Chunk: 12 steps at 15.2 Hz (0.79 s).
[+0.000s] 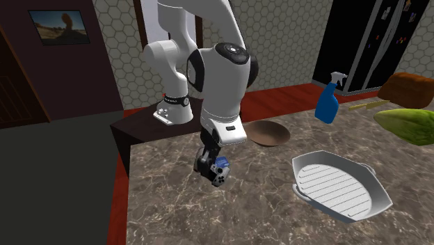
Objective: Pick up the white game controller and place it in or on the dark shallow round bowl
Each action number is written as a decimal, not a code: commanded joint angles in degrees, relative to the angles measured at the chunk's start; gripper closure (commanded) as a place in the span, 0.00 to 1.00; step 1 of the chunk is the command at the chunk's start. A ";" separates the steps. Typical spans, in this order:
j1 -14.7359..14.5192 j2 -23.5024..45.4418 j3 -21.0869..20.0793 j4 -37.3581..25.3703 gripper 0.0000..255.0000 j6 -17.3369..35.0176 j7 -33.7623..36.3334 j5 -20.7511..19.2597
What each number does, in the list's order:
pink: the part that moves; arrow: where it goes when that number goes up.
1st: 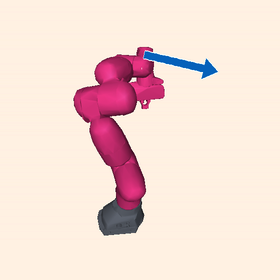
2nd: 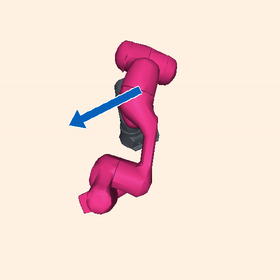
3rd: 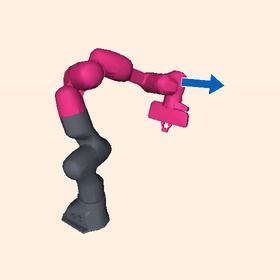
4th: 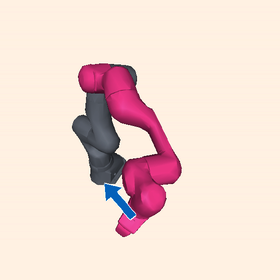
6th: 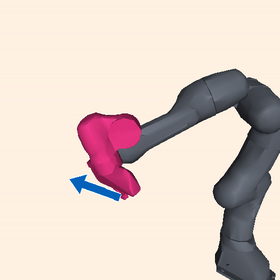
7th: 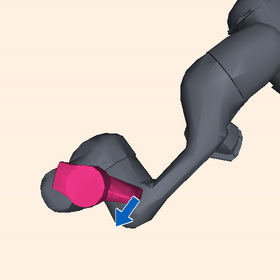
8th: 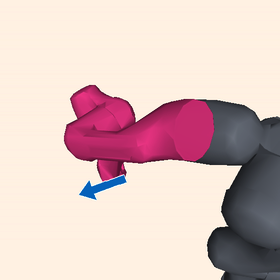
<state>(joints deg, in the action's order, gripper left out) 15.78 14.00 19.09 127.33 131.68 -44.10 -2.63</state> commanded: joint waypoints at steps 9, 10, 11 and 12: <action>-0.56 -5.68 0.60 -1.53 1.00 -6.99 0.74 -1.93; -0.60 -6.19 0.63 -1.77 1.00 -7.72 0.80 -2.09; -0.63 -6.56 0.64 -1.95 1.00 -8.25 0.85 -2.20; -1.44 -7.42 0.10 -0.93 1.00 -8.18 2.31 -2.38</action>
<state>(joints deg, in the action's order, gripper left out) 14.74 7.00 19.47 126.20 123.77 -42.52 -4.93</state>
